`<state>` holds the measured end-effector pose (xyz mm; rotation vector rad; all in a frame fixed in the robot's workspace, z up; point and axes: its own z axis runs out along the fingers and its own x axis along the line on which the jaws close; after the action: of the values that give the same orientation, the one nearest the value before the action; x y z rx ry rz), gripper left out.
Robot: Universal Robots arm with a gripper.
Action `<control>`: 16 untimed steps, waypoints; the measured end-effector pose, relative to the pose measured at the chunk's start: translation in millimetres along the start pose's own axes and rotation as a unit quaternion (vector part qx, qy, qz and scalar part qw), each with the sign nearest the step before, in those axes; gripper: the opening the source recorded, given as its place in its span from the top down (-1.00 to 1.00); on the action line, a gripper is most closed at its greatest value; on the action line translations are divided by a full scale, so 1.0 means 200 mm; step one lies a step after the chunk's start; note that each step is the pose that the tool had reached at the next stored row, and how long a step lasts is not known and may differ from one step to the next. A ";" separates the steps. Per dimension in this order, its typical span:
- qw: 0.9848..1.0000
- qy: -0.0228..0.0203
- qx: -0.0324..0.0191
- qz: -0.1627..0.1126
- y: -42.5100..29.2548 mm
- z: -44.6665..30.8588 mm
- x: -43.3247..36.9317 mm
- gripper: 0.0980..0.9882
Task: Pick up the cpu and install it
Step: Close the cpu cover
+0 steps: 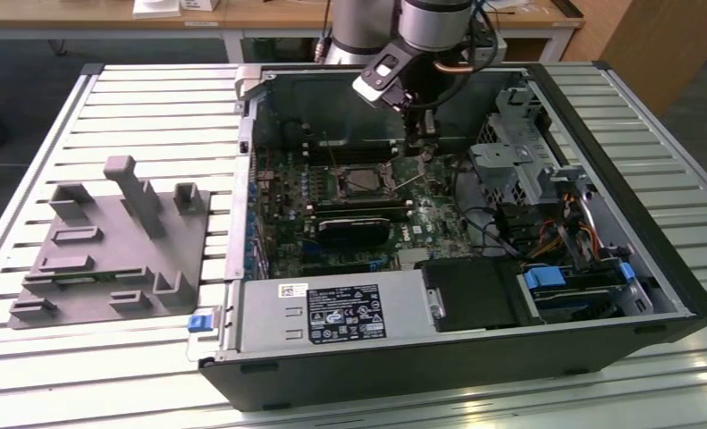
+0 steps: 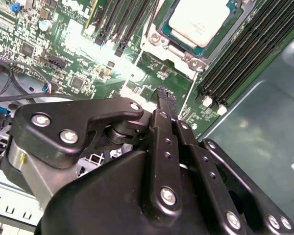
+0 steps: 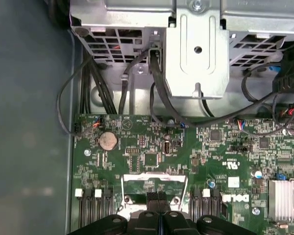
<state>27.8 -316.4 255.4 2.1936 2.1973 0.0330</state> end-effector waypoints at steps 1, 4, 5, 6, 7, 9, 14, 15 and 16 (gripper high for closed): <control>1.000 0.000 0.000 0.000 0.006 0.001 0.000 0.98; 1.000 0.000 0.000 0.000 0.024 0.003 0.001 0.98; 1.000 0.000 0.000 0.000 0.029 0.003 0.001 0.98; 1.000 0.000 0.000 0.000 0.035 0.004 0.001 0.98; 1.000 0.000 0.000 0.000 0.039 0.005 0.001 0.98; 1.000 0.000 0.000 0.000 0.048 0.007 0.001 0.98; 1.000 0.000 0.000 0.000 0.067 0.013 0.002 0.98; 1.000 0.000 0.000 0.000 0.073 0.015 0.003 0.98; 1.000 0.000 0.000 0.000 0.077 0.017 0.003 0.98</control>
<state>43.4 -315.8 252.6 2.1933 2.1970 0.0324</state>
